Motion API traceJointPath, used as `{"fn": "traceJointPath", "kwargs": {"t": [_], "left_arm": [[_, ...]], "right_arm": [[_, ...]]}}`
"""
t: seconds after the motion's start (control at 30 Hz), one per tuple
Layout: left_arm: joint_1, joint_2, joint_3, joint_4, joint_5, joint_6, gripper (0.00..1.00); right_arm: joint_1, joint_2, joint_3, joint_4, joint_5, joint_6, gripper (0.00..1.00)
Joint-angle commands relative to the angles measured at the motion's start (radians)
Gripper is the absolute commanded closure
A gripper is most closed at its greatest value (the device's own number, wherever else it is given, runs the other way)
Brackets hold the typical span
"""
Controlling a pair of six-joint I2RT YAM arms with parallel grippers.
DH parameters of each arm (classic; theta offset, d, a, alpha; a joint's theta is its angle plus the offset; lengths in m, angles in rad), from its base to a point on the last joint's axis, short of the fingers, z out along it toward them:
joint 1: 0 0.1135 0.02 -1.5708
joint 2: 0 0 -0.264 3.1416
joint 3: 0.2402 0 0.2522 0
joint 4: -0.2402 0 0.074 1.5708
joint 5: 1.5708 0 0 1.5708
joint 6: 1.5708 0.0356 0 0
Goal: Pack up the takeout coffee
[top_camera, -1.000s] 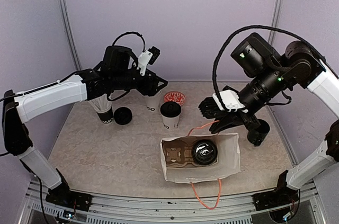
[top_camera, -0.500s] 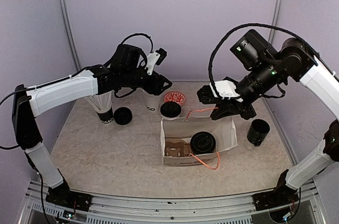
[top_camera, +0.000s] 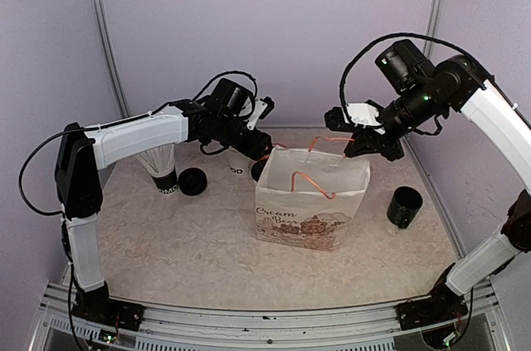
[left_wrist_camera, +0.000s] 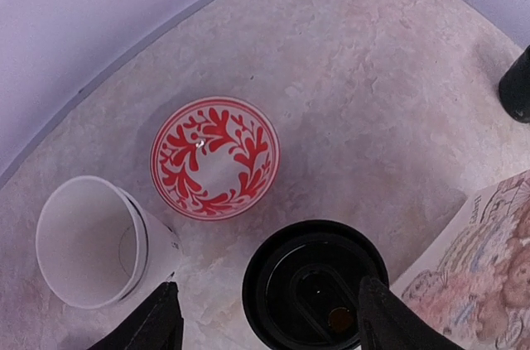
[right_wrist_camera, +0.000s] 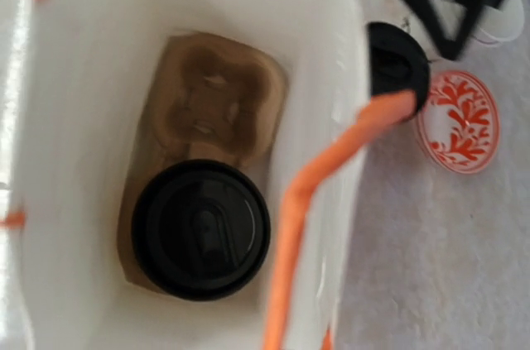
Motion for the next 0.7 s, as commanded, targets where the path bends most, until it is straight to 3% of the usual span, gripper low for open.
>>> {"fn": "traceJointPath", "kwargs": {"t": [0.0,0.1,0.23,0.33,0.43,0.67], "left_arm": [[0.005,0.022,0.038,-0.085,-0.031,0.012,0.27],[0.005,0.016,0.039,-0.103,-0.017,0.022,0.22],[0.004,0.022,0.05,-0.153,0.022,0.045,0.19],[0.004,0.037,0.057,-0.17,0.003,0.055,0.18],[0.004,0.061,0.074,-0.182,-0.004,0.06,0.17],[0.003,0.14,0.162,-0.232,-0.039,0.074,0.16]], "right_arm": [[-0.036,0.016,0.02,0.019,0.008,-0.024,1.0],[-0.041,0.032,0.037,0.029,0.005,-0.015,1.0],[-0.041,0.055,0.066,0.037,-0.012,0.009,0.71],[-0.041,0.066,0.077,0.046,-0.022,0.027,0.57],[-0.041,0.072,0.083,0.049,-0.027,0.034,0.51],[-0.041,0.085,0.091,0.04,-0.021,0.036,0.49]]}}
